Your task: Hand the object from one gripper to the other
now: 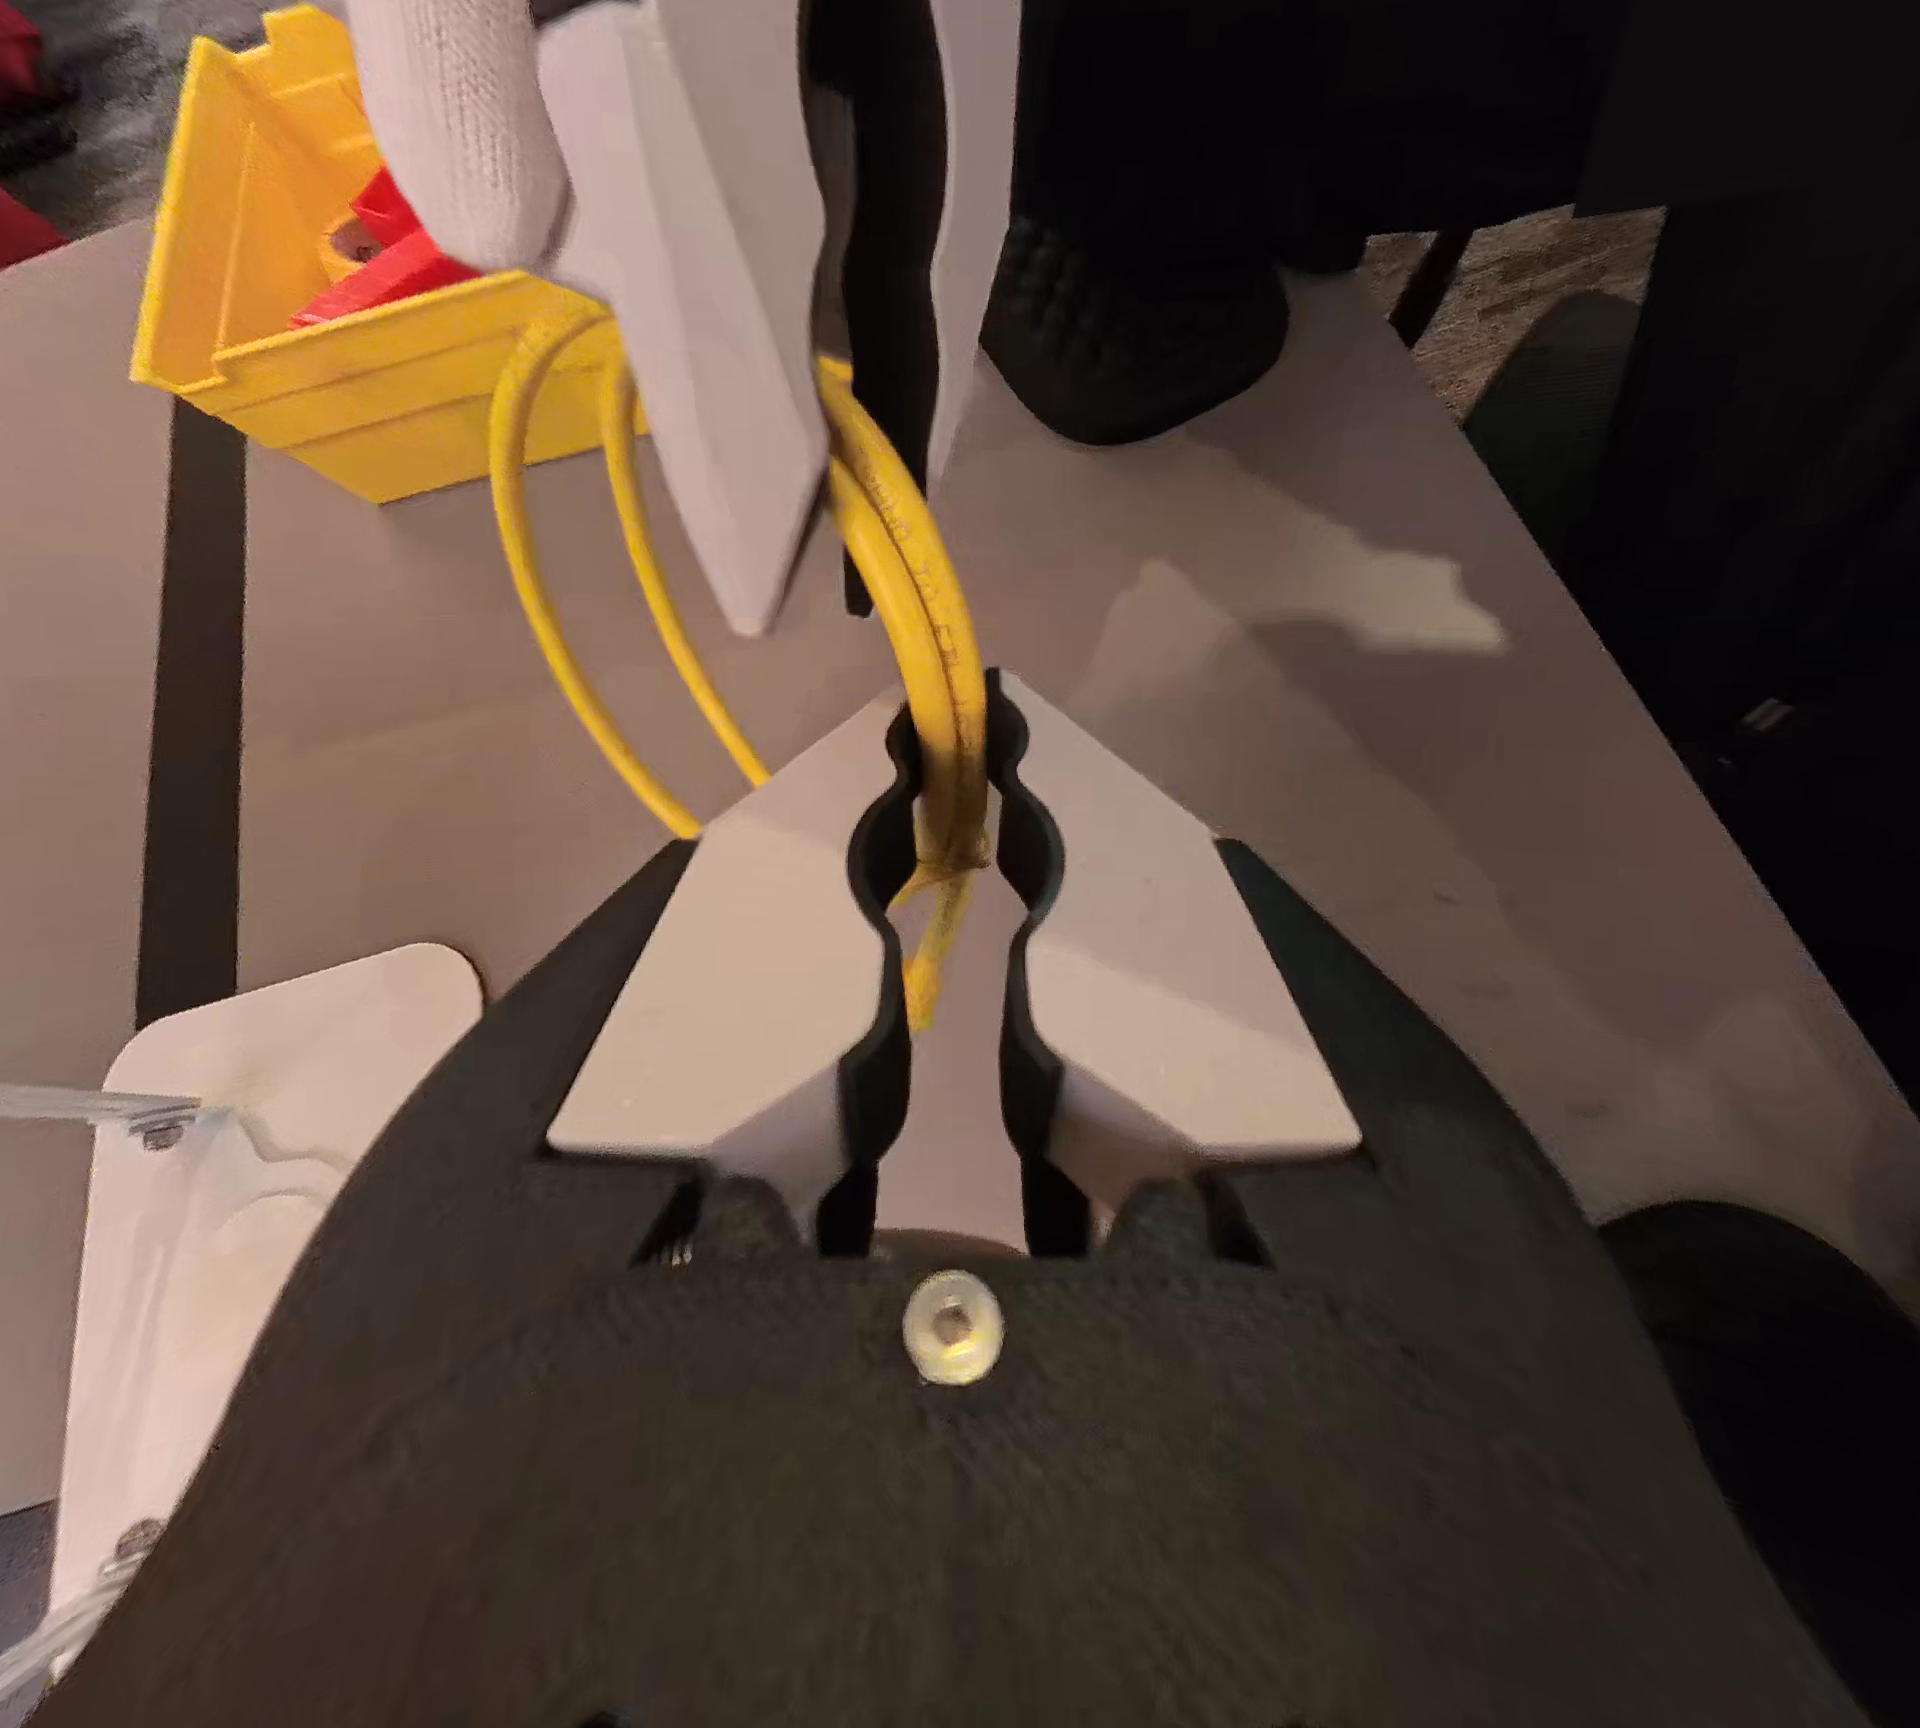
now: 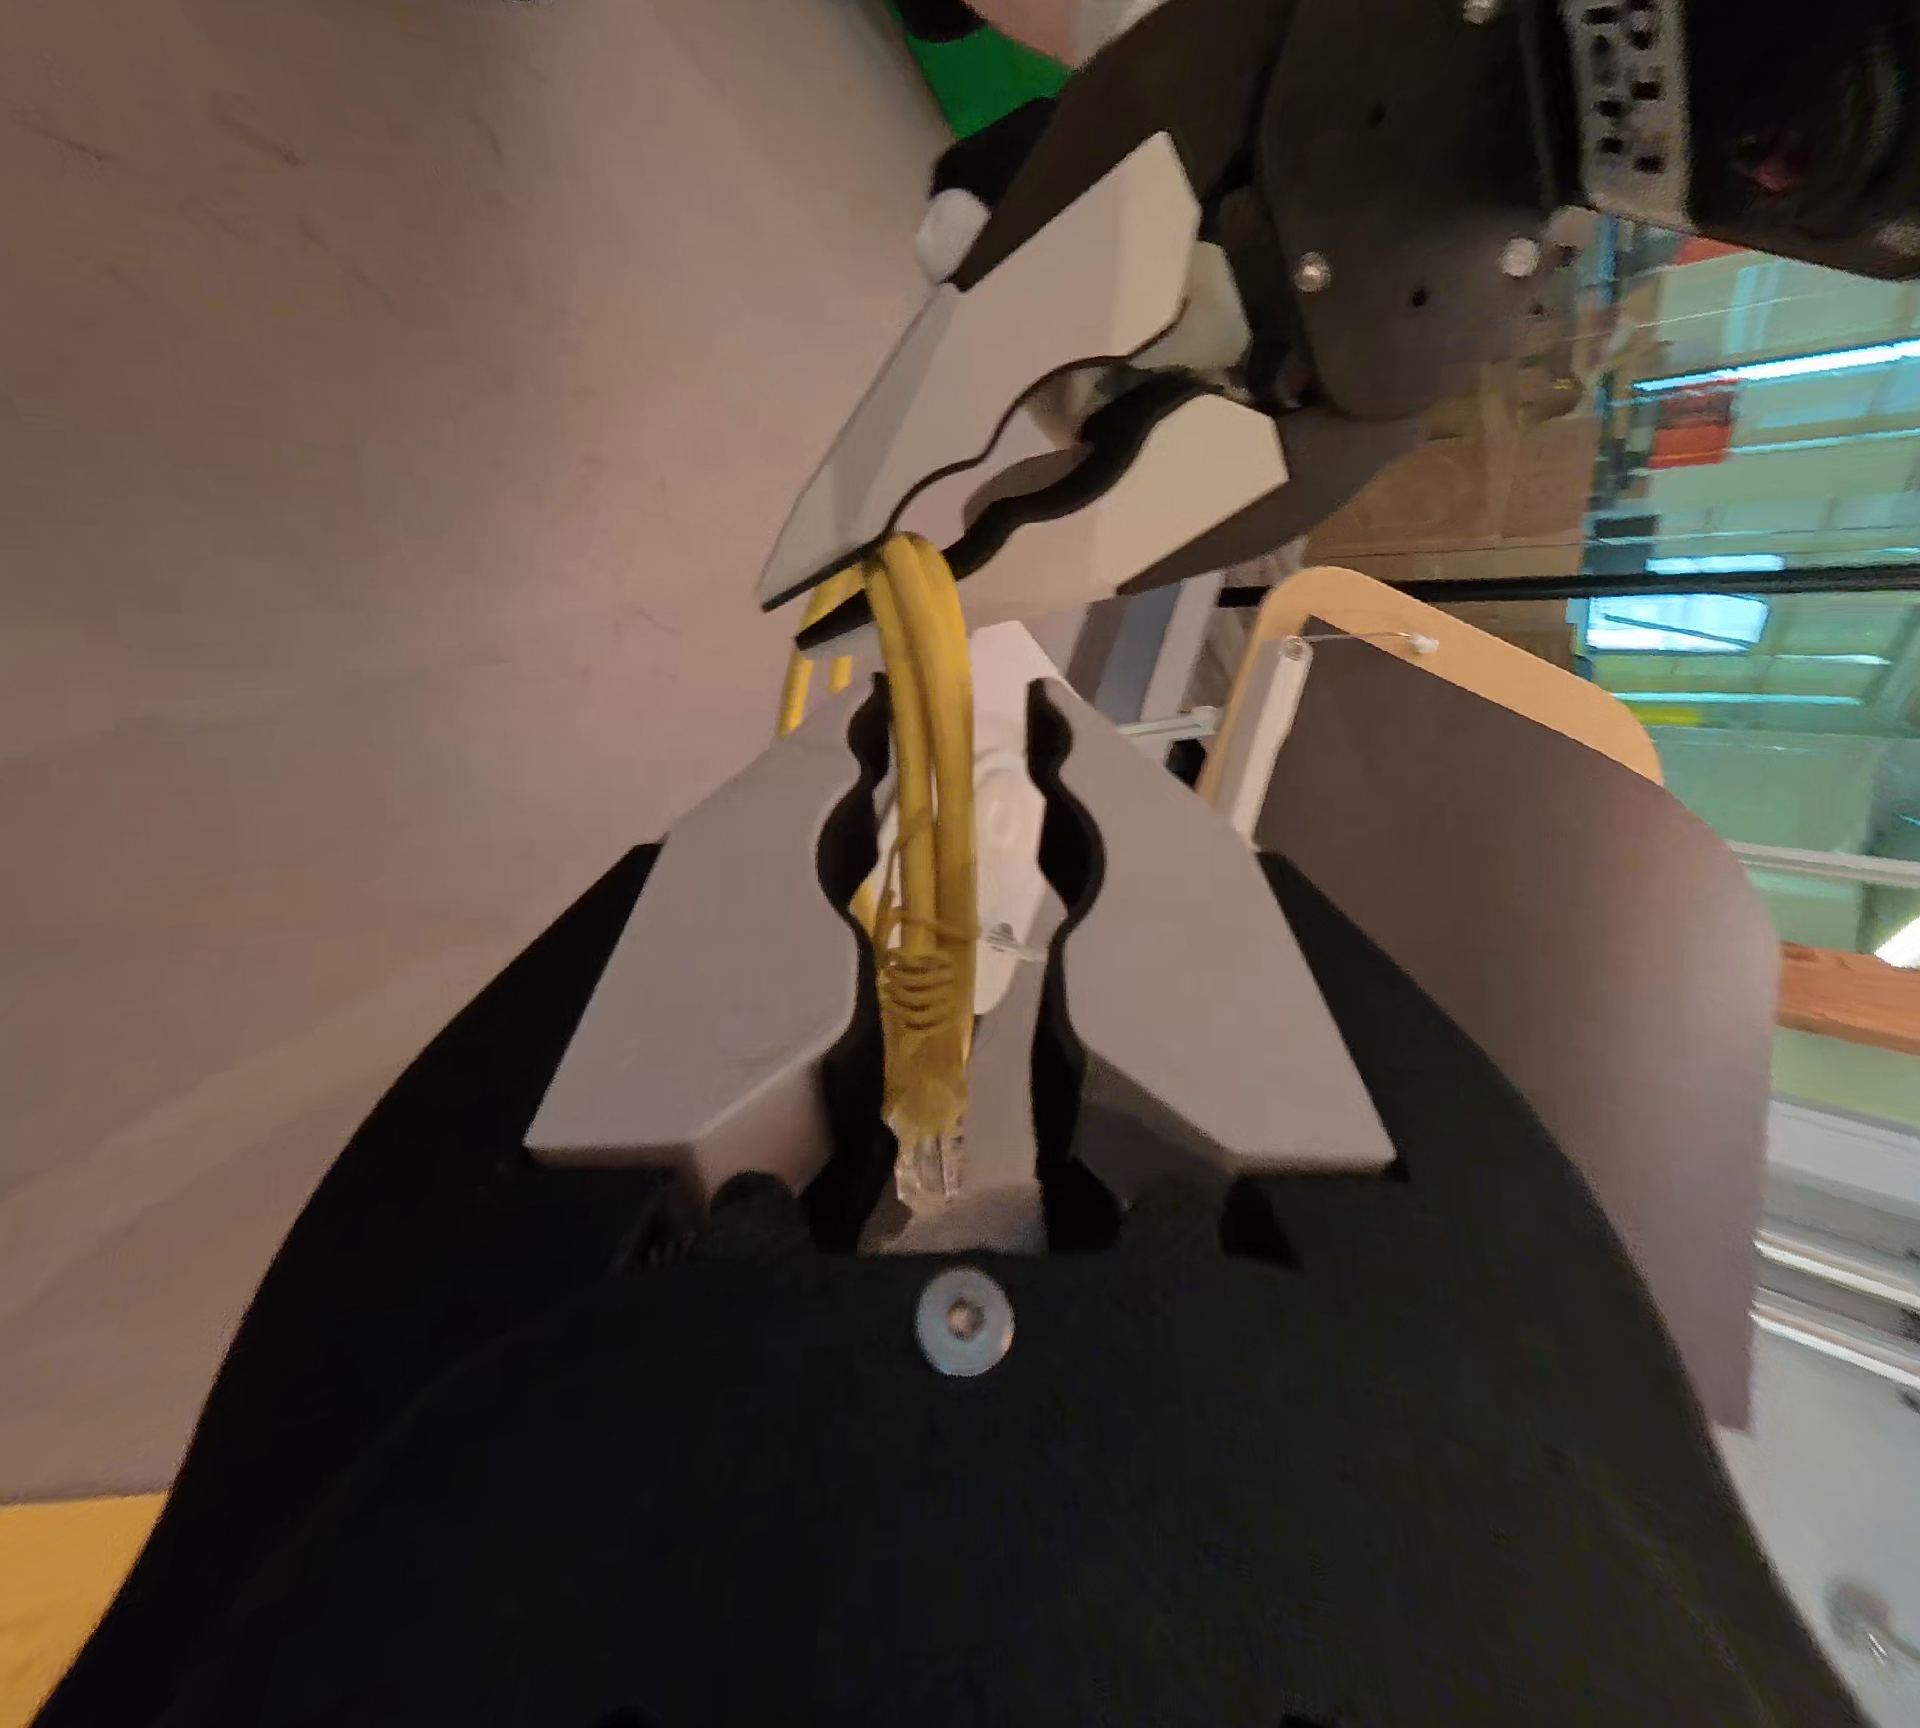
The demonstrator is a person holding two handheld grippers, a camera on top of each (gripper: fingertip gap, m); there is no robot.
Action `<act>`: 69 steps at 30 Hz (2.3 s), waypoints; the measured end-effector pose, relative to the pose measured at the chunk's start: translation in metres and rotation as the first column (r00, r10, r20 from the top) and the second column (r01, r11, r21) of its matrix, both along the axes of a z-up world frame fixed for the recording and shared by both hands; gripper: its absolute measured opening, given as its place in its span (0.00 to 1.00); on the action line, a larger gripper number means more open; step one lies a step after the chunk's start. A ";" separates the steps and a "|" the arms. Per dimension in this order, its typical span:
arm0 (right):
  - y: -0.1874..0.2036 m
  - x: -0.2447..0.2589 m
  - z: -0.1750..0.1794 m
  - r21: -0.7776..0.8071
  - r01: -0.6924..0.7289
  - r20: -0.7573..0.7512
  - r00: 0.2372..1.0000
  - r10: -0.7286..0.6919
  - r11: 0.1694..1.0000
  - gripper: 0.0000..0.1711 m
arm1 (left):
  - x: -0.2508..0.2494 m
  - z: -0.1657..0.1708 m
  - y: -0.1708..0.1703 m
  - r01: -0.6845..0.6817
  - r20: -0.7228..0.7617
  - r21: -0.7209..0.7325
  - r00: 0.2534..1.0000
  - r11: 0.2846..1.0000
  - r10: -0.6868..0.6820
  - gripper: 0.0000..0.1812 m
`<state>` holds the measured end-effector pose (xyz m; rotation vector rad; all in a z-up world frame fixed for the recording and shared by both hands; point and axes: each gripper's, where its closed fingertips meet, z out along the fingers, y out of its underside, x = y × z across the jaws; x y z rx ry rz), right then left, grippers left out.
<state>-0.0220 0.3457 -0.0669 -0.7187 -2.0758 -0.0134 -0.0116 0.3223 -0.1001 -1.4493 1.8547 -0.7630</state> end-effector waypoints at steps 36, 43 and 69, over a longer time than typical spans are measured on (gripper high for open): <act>0.047 -0.041 0.103 0.091 0.148 -0.681 0.731 -0.047 0.985 0.12 | -0.017 0.180 0.034 -0.316 0.798 -0.025 0.566 0.949 0.209 0.04; 0.047 -0.039 0.095 0.122 0.143 -0.630 0.776 -0.035 0.982 0.06 | -0.012 0.171 0.030 -0.265 0.761 -0.035 0.618 0.963 0.198 0.04; -0.051 0.033 0.136 -0.442 -0.813 -0.812 0.542 0.216 0.380 0.06 | -0.036 0.136 0.058 -0.499 0.565 0.589 0.817 0.636 0.118 0.33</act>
